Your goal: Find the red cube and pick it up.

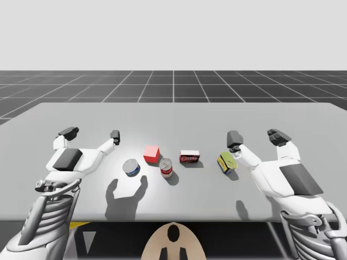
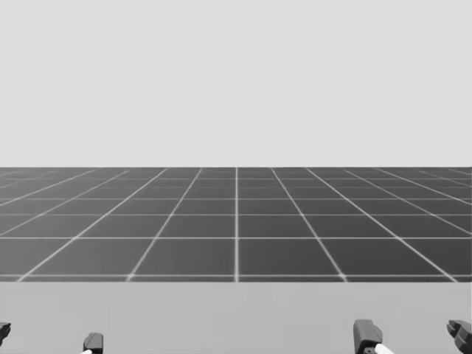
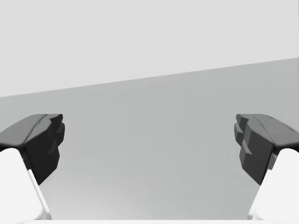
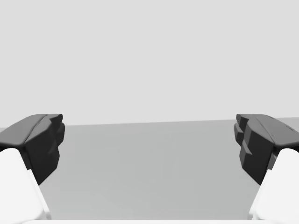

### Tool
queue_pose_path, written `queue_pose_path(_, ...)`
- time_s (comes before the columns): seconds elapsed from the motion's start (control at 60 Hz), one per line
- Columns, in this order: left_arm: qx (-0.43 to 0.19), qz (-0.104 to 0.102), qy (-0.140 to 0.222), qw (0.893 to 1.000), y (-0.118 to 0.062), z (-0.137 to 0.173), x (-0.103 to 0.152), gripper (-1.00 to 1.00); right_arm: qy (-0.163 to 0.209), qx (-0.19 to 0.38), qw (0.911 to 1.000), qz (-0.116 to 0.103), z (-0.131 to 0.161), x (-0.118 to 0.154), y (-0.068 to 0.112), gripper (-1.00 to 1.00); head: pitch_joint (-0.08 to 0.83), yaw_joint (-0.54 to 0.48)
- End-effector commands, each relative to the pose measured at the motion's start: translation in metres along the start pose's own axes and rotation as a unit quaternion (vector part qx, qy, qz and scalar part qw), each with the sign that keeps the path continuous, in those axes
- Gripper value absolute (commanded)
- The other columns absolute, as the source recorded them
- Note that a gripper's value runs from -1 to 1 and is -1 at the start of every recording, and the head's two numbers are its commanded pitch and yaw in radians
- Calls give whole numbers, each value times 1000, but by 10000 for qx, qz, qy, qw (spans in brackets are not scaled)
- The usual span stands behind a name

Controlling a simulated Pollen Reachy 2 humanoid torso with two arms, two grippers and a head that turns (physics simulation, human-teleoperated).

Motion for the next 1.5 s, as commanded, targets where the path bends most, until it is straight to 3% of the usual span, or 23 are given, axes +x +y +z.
queue_pose_path(0.017,-11,-26,-13,10000,-1,0,0,-1000,-32,-197,9998,-83,1,-2,4,-1000,2,1)
queue_pose_path(0.233,10,-23,-5,10000,0,0,0,-1000,-19,-71,9999,-73,0,-2,4,-1000,67,-1)
queue_pose_path(0.617,42,-47,16,10000,3,-1,-1,-1000,-15,-108,9998,-141,0,-2,2,-1000,361,21)
queue_pose_path(0.917,1,-89,42,10000,2,-2,-2,-1000,-7,-49,9999,-97,-1,-2,1,-1000,534,80)
queue_pose_path(1.283,-65,-114,67,9999,-3,-1,-2,-1000,22,37,9999,-96,-1,-1,1,-1000,619,160)
queue_pose_path(1.5,-359,92,311,9988,-6,6,4,-1000,28,23,9999,-113,-2,-1,1,-1000,617,171)
